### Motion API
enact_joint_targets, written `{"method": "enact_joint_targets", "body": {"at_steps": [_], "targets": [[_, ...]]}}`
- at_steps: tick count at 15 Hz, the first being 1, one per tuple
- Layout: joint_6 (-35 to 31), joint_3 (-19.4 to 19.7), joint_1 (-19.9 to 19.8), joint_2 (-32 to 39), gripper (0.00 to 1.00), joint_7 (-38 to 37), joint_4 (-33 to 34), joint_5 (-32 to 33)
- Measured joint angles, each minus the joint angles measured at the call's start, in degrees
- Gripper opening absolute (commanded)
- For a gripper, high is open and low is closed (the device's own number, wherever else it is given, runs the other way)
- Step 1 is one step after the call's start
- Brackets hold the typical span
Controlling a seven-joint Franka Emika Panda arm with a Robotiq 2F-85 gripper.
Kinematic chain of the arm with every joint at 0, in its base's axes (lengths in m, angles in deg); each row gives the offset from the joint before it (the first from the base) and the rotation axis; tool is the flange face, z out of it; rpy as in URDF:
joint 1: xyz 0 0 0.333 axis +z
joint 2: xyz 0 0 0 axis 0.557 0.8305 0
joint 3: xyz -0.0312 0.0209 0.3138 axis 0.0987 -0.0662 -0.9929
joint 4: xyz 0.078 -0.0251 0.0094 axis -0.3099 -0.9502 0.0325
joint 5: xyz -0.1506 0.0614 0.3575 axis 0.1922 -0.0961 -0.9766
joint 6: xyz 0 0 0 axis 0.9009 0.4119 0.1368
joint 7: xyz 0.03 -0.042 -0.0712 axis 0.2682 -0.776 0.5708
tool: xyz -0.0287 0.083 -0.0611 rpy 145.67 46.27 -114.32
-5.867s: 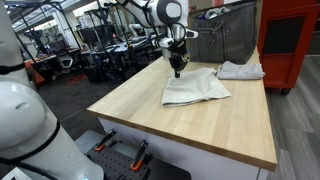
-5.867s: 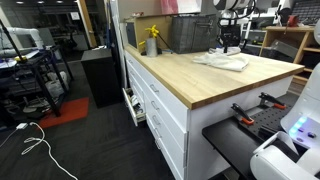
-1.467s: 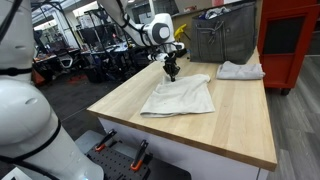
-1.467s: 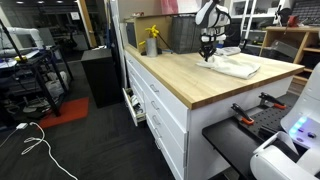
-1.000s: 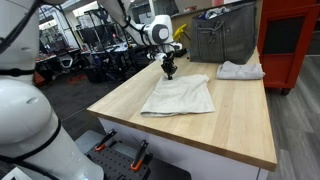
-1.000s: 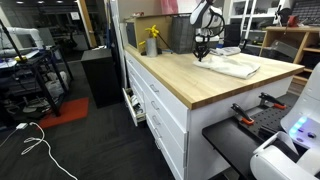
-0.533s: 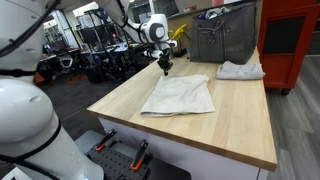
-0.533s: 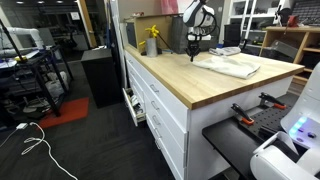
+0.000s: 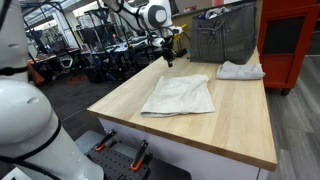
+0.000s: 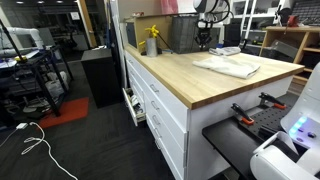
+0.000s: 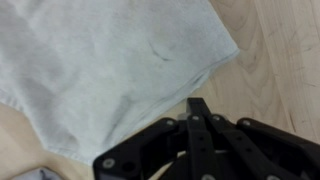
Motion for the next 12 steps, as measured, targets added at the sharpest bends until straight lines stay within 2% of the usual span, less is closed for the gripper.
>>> {"method": "enact_joint_targets", "body": {"at_steps": [5,12], "targets": [[7.2,3.3,-2.7,-9.5,0.0,-0.7,-7.5,0.3],[15.2,5.0,-6.9,-16.7,0.0,-0.7,-14.8,0.2]]}}
